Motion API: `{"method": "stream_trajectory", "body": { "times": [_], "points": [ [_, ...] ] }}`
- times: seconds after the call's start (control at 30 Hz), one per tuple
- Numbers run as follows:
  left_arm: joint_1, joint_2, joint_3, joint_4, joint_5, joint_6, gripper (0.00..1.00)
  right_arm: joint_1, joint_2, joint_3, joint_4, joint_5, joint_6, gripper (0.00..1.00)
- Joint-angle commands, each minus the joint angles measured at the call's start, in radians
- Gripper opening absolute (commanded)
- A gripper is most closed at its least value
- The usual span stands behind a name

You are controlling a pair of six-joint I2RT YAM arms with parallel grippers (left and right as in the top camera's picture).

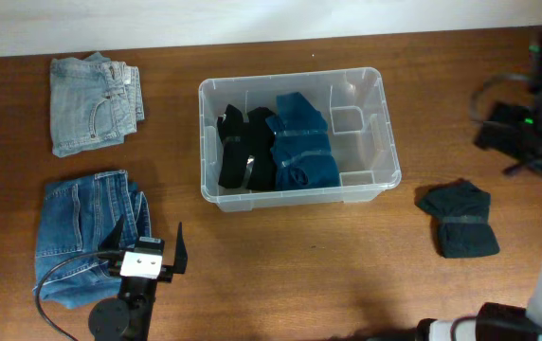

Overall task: Pack container
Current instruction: 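Move the right gripper to the black garment at lower right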

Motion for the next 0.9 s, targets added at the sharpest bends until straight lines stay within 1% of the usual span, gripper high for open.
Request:
{"method": "stream_trajectory", "body": {
  "times": [0.0,0.07,0.1,0.13,0.2,0.23,0.27,0.33,0.37,0.5,0.6,0.73,0.87],
  "points": [
    [0.004,-0.008,-0.006,-0.001,-0.007,0.015,0.99,-0.119,0.008,-0.145,0.048,-0.208,0.036,0.99],
    [0.004,-0.008,-0.006,-0.001,-0.007,0.015,0.99,-0.175,0.008,-0.238,0.113,-0.299,0.035,0.99],
    [0.004,-0.008,-0.006,-0.001,-0.007,0.015,1.0,-0.198,0.008,-0.288,0.15,-0.338,0.035,0.97],
    [0.004,-0.008,-0.006,-0.001,-0.007,0.015,0.99,-0.23,0.008,-0.378,0.219,-0.38,0.035,0.78],
    [0.004,-0.008,-0.006,-0.001,-0.007,0.015,0.99,-0.244,0.008,-0.453,0.272,-0.39,0.043,0.55],
    [0.004,-0.008,-0.006,-0.001,-0.007,0.015,0.99,-0.248,0.008,-0.51,0.311,-0.389,0.059,0.4],
    [0.004,-0.008,-0.006,-0.001,-0.007,0.015,0.99,-0.248,0.008,-0.549,0.344,-0.388,0.062,0.28],
    [0.004,-0.008,-0.006,-0.001,-0.007,0.015,0.99,-0.248,0.008,-0.618,0.411,-0.388,0.062,0.09],
    [0.004,-0.008,-0.006,-0.001,-0.007,0.015,1.0,-0.248,0.008,-0.67,0.461,-0.388,0.074,0.04],
    [0.004,-0.008,-0.006,-0.001,-0.007,0.015,0.99,-0.249,0.009,-0.794,0.583,-0.334,0.152,0.04],
    [0.004,-0.008,-0.006,-0.001,-0.007,0.015,0.99,-0.249,0.01,-0.851,0.632,-0.282,0.22,0.04],
    [0.004,-0.008,-0.006,-0.001,-0.007,0.015,0.99,-0.249,0.014,-0.9,0.686,-0.271,0.228,0.04],
    [0.004,-0.008,-0.006,-0.001,-0.007,0.015,0.99,-0.249,0.024,-0.934,0.695,-0.227,0.263,0.04]
  ]
}}
